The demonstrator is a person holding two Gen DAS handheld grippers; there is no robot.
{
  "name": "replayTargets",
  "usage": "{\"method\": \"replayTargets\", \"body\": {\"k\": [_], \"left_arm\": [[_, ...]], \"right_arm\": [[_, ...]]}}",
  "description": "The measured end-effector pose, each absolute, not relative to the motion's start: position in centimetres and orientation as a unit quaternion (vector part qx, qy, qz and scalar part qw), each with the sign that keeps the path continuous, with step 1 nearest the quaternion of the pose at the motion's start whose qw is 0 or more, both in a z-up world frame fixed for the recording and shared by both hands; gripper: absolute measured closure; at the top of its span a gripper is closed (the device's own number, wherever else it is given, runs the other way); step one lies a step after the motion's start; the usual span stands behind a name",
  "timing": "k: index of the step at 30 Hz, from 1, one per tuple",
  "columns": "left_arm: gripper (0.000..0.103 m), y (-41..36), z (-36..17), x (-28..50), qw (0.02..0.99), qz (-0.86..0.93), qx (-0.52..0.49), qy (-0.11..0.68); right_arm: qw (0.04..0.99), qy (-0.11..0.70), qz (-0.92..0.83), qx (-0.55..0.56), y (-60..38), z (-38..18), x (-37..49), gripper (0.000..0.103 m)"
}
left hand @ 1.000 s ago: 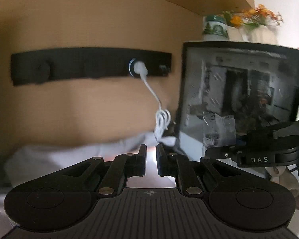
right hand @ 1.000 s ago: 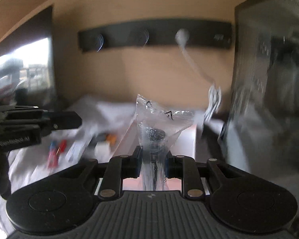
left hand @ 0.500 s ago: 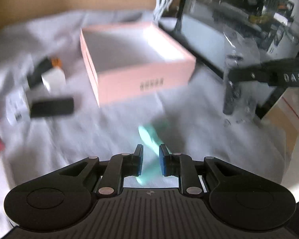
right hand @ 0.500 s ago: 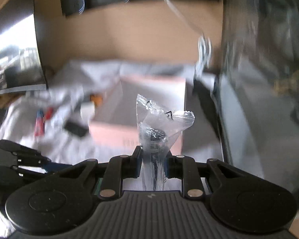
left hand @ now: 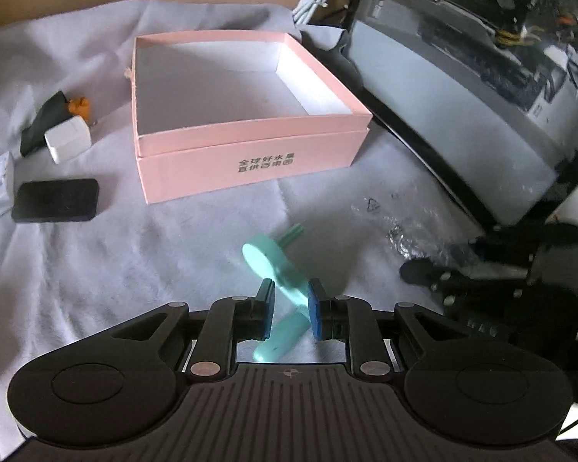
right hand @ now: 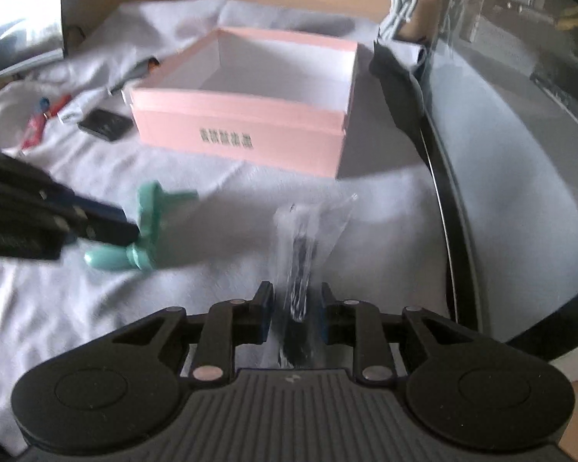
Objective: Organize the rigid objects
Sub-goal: 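Lift the mint-green part with the left tool while the right tool carries the bag toward the pink box, then release the mint-green part into the pink box with the left tool while the right tool drops the bag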
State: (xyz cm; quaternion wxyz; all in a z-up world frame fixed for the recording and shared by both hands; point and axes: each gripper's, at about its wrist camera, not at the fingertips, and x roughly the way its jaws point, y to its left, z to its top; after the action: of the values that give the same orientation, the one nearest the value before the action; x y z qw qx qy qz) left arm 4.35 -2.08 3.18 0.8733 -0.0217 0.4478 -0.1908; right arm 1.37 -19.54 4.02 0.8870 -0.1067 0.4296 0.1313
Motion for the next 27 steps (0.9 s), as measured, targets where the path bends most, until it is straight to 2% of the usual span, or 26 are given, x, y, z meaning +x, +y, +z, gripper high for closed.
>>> {"method": "replayTargets", "body": {"k": [3,5,7,9,12,17,18,20,22,24,27], "left_arm": [[0.072,-2.6,2.8,5.1,0.872,-0.181,-0.035,0.453],[0.070,-3.3,2.5,5.7,0.872,-0.174,-0.025,0.458],[0.062,-3.8,2.0,6.0,0.871,-0.172,-0.006,0.460],[0.060,-3.7,2.0,5.9,0.872,-0.183,0.016,0.455],[0.046,-2.9,2.2,5.7,0.869,-0.181,0.058,0.456],[0.048,-1.2,2.1,5.9,0.862,-0.191,0.031,0.468],[0.045,-1.4,2.1,5.9,0.863,-0.189,0.032,0.467],[0.029,-2.3,1.9,5.9,0.863,-0.195,0.039,0.465],[0.009,-3.3,1.5,5.8,0.860,-0.207,0.048,0.464],[0.006,-4.2,1.3,5.7,0.861,-0.208,0.059,0.460],[0.008,-3.6,1.6,6.0,0.869,-0.199,0.003,0.452]], "right_arm": [[0.896,0.406,0.133,-0.118,-19.7,3.8,0.7,0.071],[0.904,0.390,0.130,-0.118,-19.8,3.6,0.3,0.066],[0.909,0.379,0.129,-0.113,-20.0,3.4,0.1,0.065],[0.915,0.367,0.126,-0.113,-20.0,3.1,-0.2,0.064],[0.921,0.351,0.119,-0.118,-19.9,2.9,-0.7,0.061],[0.927,0.337,0.113,-0.118,-19.8,2.6,-1.1,0.059],[0.927,0.338,0.114,-0.114,-19.9,2.6,-1.0,0.059],[0.927,0.341,0.117,-0.103,-20.3,2.6,-0.9,0.058],[0.927,0.343,0.120,-0.095,-20.5,2.6,-0.7,0.058],[0.926,0.345,0.121,-0.091,-20.6,2.6,-0.7,0.058],[0.926,0.347,0.123,-0.085,-20.8,2.6,-0.6,0.058]]}}
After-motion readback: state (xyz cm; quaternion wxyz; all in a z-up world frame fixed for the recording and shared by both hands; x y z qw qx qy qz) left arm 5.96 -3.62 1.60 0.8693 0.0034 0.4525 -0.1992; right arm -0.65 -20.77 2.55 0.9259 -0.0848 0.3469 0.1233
